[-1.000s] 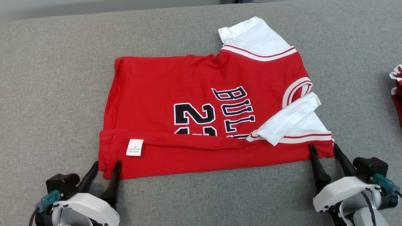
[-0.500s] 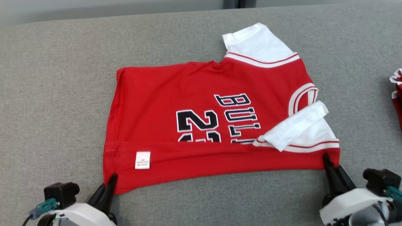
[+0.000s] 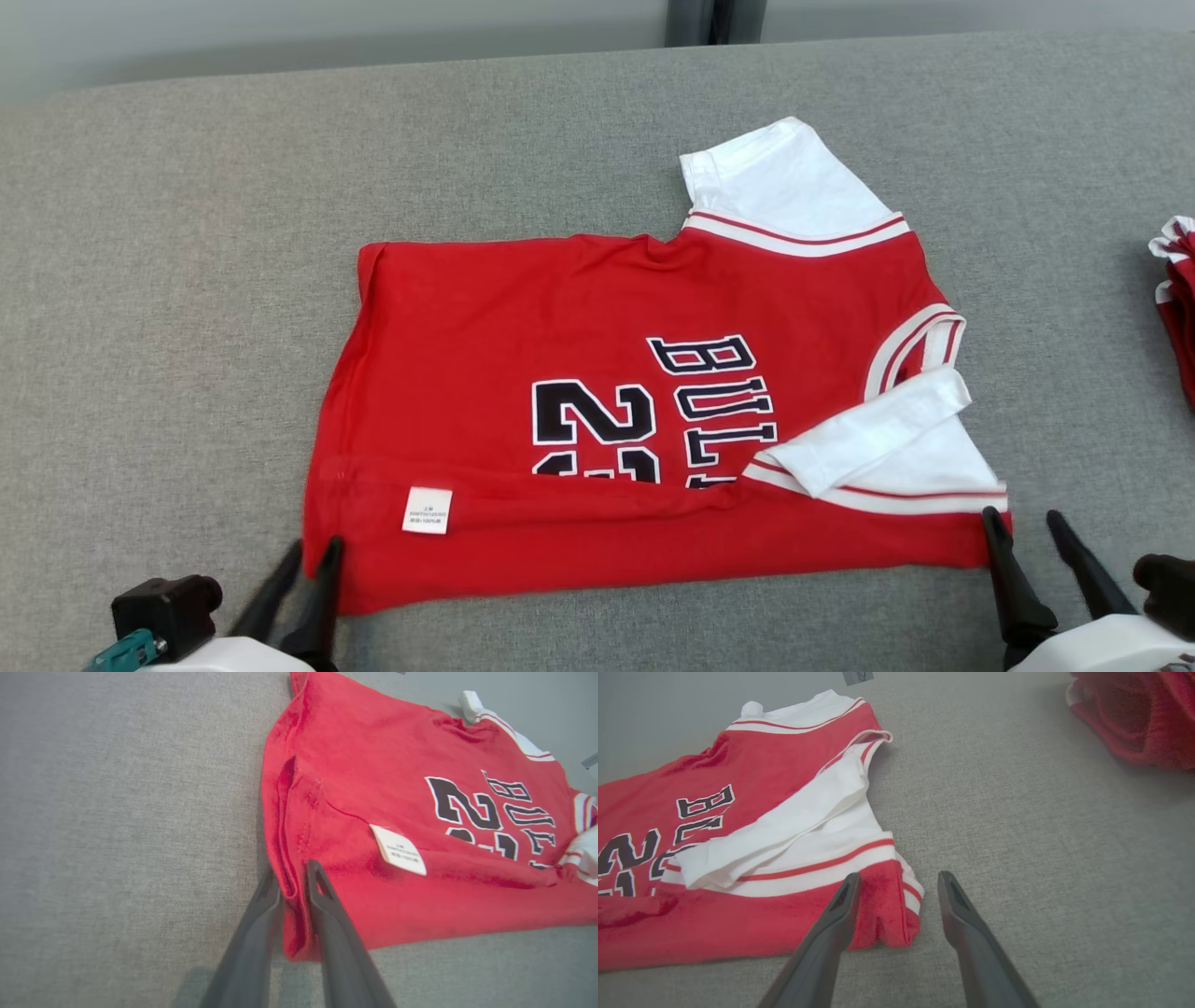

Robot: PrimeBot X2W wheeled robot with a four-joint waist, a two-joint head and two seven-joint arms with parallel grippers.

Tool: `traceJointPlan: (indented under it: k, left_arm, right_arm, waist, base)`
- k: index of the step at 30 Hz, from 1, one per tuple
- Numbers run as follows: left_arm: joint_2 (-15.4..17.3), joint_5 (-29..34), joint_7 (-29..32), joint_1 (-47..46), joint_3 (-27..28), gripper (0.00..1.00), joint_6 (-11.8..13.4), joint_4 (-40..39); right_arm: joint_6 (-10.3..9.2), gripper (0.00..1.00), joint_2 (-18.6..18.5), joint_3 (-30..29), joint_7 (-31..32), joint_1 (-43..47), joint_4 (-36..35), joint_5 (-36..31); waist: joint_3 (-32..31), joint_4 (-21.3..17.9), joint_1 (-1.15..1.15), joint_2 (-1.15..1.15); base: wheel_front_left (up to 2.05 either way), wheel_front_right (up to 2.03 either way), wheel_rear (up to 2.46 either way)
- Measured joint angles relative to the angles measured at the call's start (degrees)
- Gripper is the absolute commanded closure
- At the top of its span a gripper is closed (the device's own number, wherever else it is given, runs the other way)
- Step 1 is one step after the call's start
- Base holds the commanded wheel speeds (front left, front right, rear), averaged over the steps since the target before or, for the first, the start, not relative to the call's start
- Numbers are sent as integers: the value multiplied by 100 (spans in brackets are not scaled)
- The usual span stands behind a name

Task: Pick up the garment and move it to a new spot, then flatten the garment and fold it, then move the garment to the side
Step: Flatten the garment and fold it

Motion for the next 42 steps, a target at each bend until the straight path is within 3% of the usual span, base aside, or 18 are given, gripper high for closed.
traceJointPlan:
  k: [13, 22, 27, 30, 37, 42]
  left_arm:
    - [-166, 558, -1106, -349, 310, 0, 292, -285]
    - [-44, 851, -1071, -994, 205, 0, 236, -240]
    - [-40, 867, -749, -1680, -25, 0, -26, -5]
    - [-54, 826, -299, -2449, -211, 0, -327, 455]
    - [-178, 410, 286, -3502, -344, 0, -979, 1954]
    - [-193, 302, 497, -4031, -401, 0, -1282, 2861]
  right_arm:
    - [0, 0, -9, -219, -475, -517, -771, -255]
    - [0, 0, -9, -31, -345, -943, -1203, -450]
    - [0, 0, -8, 64, -310, -1087, -1218, -452]
    - [0, 0, -7, 189, -293, -1206, -1196, -441]
    - [0, 0, -7, 365, -352, -1340, -980, -292]
    - [0, 0, -8, 417, -438, -1420, -839, -248]
  waist:
    - [-73, -22, 0, 0]
    - [-23, 36, 0, 0]
    - [148, 45, 0, 0]
    - [315, -2, 0, 0]
    - [552, -208, 0, 0]
    - [722, -324, 0, 0]
  base:
    - [0, 0, 0]
    - [0, 0, 0]
    - [0, 0, 0]
    - [0, 0, 0]
    - [0, 0, 0]
    - [0, 0, 0]
